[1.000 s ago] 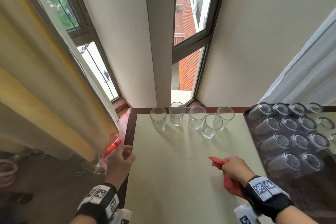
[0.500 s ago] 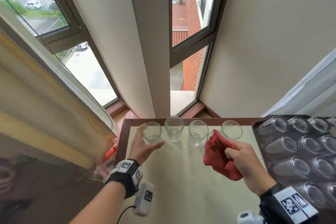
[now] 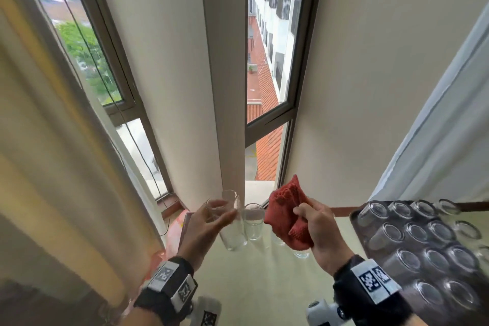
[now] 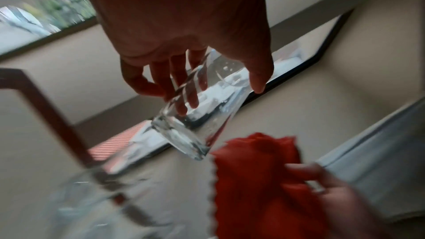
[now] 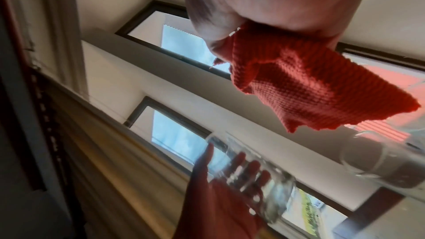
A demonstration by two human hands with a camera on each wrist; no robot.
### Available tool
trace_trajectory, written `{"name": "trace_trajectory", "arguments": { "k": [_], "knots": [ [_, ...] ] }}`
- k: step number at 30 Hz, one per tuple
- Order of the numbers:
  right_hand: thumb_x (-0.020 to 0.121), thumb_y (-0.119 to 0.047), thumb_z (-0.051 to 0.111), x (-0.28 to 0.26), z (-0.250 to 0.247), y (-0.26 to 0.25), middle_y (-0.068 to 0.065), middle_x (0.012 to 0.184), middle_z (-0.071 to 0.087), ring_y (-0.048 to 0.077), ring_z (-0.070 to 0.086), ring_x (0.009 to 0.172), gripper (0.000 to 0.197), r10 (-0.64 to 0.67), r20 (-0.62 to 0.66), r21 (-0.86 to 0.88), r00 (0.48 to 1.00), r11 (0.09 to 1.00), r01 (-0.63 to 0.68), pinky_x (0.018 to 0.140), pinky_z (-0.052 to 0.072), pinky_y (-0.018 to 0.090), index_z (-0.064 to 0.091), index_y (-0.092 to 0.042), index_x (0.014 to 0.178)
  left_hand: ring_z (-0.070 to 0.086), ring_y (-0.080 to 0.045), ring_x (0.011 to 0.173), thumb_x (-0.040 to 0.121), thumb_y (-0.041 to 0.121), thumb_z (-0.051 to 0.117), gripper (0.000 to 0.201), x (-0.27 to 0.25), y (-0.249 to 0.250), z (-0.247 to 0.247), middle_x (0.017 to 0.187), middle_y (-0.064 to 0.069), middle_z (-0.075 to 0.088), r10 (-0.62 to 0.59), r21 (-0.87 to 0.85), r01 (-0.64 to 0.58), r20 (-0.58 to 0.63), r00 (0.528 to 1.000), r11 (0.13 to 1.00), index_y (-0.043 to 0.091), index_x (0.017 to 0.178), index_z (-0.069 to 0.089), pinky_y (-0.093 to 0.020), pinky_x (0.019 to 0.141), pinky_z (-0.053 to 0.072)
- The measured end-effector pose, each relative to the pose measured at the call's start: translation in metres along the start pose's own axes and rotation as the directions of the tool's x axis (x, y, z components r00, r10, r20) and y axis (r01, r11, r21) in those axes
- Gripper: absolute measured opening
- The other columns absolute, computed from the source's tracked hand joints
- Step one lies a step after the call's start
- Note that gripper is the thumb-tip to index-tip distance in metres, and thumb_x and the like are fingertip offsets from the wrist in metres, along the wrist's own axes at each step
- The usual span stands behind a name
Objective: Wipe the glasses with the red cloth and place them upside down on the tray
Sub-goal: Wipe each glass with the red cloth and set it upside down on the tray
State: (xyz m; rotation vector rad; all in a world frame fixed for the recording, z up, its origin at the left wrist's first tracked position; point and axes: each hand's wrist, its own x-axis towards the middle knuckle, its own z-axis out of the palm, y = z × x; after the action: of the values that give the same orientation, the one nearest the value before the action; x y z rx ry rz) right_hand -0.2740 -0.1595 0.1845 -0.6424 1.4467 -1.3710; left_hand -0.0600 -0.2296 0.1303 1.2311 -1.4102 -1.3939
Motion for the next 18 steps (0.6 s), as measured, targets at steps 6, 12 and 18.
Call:
{"name": "trace_trajectory", "arguments": {
  "k": [6,12,18],
  "knots": [
    [0.101,-0.007,0.042,-0.062,0.035,-0.01,0.007,0.12,0.069,0.029,0.065,0.111,0.036,-0.161,0.094,0.048,0.982,0.986,0.157,0.097,0.053,0.051,0.066,-0.031,0.115,0.074,-0.013,0.087,0.081,0.046,0.072,0.056,-0.054,0.077,0.02,0.096,-0.004,0.076,0.157,-0.164,-0.134,0.135,0.978,0.977,0.025,0.125,0.045,-0.017,0.067,0.055],
    [0.104,-0.007,0.036,-0.11,0.046,-0.022,-0.033,0.117,0.063,0.004,0.061,0.115,0.049,-0.336,0.232,0.055,0.913,0.942,0.332,0.094,0.055,0.028,0.047,-0.046,0.132,0.071,0.0,0.09,0.081,0.042,0.054,0.051,-0.103,0.101,0.035,0.119,-0.01,0.067,0.173,-0.291,-0.118,0.173,0.97,0.949,0.023,0.127,0.042,-0.007,0.061,0.051],
    [0.088,-0.034,0.04,-0.136,0.038,-0.013,-0.052,0.115,0.052,-0.017,0.052,0.117,0.058,-0.394,0.375,-0.037,0.839,0.898,0.438,0.095,0.047,0.013,0.021,-0.052,0.14,0.064,-0.016,0.115,0.091,0.058,0.05,0.057,-0.122,0.1,0.043,0.126,-0.007,0.065,0.106,-0.353,-0.043,0.16,0.981,0.935,0.021,0.134,0.046,-0.026,0.081,0.048]
  ]
}}
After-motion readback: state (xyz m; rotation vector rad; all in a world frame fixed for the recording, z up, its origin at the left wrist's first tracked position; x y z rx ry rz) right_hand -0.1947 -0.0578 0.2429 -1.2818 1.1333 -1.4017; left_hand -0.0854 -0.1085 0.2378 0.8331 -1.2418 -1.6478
